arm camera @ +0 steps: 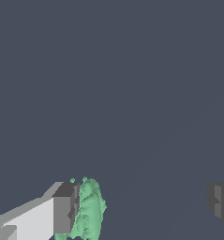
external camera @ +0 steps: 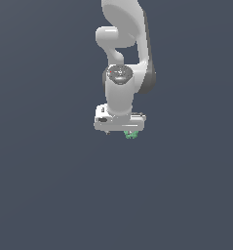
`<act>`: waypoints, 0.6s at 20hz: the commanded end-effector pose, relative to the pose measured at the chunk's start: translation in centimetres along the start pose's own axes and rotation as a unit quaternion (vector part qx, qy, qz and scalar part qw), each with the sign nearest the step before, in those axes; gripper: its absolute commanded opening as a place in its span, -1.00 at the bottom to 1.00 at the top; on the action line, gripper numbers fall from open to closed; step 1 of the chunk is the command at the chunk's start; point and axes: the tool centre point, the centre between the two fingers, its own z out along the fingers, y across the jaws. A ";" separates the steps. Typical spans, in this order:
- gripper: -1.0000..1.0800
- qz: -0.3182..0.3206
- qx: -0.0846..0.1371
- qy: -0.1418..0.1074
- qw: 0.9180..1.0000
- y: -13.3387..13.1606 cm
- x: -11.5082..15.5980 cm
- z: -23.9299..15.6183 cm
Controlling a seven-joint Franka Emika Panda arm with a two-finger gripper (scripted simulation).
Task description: Pick up the object and move it to a goal position.
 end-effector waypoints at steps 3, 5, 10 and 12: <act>0.92 -0.014 -0.001 0.003 1.000 -2.2 -2.1 1.5; 0.92 -0.022 -0.002 0.004 1.000 -3.2 -3.3 2.3; 0.92 -0.038 -0.002 0.007 0.999 -5.3 -5.9 3.8; 0.92 -0.043 -0.002 0.008 0.999 -5.8 -6.7 4.2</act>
